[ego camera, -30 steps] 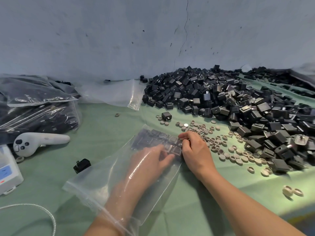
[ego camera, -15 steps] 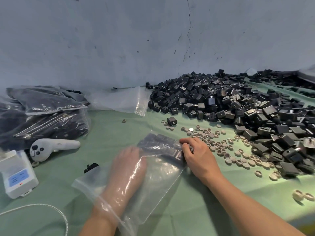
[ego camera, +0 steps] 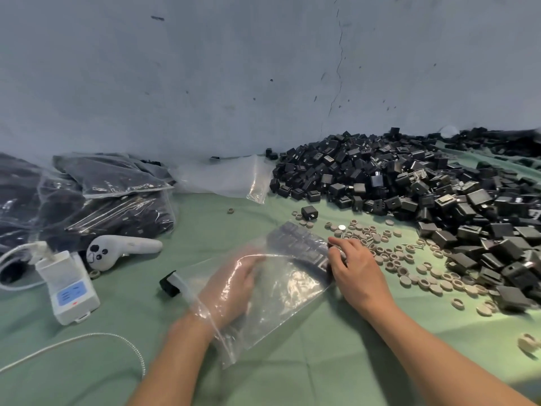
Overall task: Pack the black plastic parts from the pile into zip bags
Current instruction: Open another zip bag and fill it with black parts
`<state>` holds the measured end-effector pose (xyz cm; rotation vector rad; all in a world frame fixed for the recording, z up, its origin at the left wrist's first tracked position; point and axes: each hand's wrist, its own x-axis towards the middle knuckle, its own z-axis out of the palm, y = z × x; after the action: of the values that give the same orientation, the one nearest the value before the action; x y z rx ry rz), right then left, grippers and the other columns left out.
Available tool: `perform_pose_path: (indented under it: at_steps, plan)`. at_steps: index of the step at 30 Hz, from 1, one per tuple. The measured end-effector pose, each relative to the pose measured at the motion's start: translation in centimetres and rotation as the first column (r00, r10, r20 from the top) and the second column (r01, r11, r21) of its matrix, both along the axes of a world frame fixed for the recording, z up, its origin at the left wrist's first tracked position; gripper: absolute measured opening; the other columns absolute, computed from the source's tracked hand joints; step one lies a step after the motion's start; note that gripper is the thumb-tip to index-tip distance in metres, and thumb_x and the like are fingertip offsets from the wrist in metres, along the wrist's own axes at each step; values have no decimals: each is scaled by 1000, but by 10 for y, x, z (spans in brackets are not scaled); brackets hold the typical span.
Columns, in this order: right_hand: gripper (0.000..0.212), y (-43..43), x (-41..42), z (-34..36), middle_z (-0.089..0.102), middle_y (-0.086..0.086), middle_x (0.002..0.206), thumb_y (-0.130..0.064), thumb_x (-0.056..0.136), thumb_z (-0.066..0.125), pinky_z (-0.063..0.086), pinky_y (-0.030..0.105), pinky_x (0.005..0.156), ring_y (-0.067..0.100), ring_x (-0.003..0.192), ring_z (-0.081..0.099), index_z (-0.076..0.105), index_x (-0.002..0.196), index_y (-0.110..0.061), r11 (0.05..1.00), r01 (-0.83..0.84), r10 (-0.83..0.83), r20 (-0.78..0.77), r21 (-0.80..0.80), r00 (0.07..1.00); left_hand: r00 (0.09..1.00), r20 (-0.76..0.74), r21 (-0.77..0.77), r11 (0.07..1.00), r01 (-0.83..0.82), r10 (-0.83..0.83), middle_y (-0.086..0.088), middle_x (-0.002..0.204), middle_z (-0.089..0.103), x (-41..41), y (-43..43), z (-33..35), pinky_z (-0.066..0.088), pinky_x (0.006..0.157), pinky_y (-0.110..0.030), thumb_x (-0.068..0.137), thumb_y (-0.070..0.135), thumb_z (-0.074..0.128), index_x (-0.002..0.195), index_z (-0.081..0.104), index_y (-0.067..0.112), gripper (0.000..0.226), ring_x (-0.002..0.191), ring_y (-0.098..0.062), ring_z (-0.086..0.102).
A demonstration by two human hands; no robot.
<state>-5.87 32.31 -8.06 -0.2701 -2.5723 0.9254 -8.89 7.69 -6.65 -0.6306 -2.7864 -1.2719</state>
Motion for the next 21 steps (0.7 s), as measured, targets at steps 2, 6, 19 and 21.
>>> perform_pose_path:
  at_steps: [2,6,19,21]
  plan:
    - [43,-1,1,0,55,-4,133,-40,102,36,39,35,104,13,123,48,55,137,-23,1000,3,-3,0,-5,1000,999,41,13,1000,10,-11,11,114,69,15,-21,9,48,101,-29,93,16,55,111,71,29,28,106,-10,64]
    - [43,-2,2,2,54,-4,135,-39,102,36,40,35,102,12,122,48,54,138,-23,998,16,-16,-2,-58,1000,970,-58,126,966,-227,236,6,55,59,48,-64,20,45,61,-14,70,11,45,60,61,22,21,55,-4,53]
    - [31,1,5,9,60,-11,125,-28,103,44,44,25,90,4,109,55,56,131,-29,937,115,-154,-93,-331,984,929,-73,-342,866,-364,362,-3,126,65,5,-110,-1,43,99,-45,85,12,70,124,60,29,44,113,-31,57]
    - [27,4,5,9,59,-13,120,-27,103,44,43,22,86,2,107,56,56,126,-33,922,121,-164,-90,-368,982,890,-154,-307,836,-455,428,-7,116,70,-3,-120,1,48,91,-49,83,23,72,112,61,36,34,100,-35,63]
